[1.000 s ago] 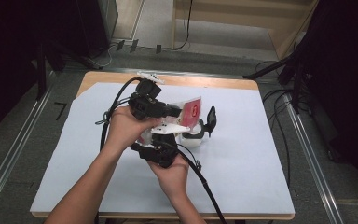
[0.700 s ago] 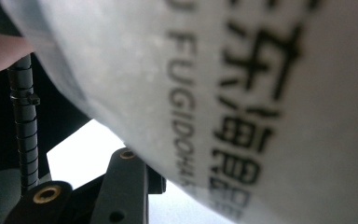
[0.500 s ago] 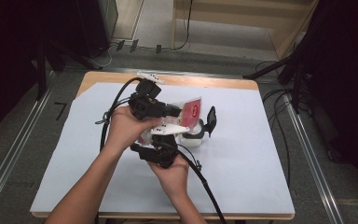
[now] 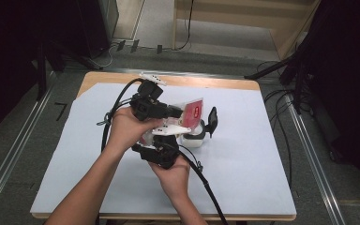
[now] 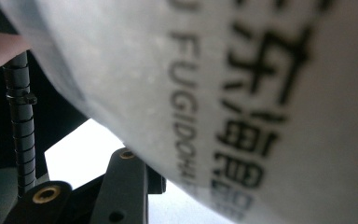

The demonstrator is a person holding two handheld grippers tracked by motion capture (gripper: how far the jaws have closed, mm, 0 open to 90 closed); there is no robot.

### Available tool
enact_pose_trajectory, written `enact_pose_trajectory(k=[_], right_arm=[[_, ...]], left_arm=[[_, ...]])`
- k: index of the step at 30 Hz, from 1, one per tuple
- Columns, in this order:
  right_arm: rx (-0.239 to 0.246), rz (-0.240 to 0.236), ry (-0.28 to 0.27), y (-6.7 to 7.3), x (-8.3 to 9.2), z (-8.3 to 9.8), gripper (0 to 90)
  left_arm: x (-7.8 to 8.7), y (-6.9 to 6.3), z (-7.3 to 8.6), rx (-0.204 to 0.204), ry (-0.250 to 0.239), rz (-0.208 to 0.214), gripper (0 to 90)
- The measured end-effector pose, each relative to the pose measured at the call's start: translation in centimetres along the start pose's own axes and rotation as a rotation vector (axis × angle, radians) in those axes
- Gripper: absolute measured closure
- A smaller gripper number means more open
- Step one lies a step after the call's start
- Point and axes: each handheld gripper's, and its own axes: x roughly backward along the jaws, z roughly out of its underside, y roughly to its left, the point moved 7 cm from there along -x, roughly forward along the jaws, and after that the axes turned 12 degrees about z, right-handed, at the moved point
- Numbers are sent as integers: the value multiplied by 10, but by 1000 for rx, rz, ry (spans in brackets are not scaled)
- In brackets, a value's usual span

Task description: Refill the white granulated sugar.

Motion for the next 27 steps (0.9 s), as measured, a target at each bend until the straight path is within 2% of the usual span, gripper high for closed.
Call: enact_pose_trajectory(k=[10,18,27], right_arm=[[-10,5,-8,-1,-1,1,634],[-12,9,-11,-2,-2,2,635],[-30,21,-18,-2,-3,0,635]], left_arm=[[-3,1,1,-4,12,-11,825],[-3,2,1,-9,3,-8,831],[-3,5,-1,5,15,3,834]])
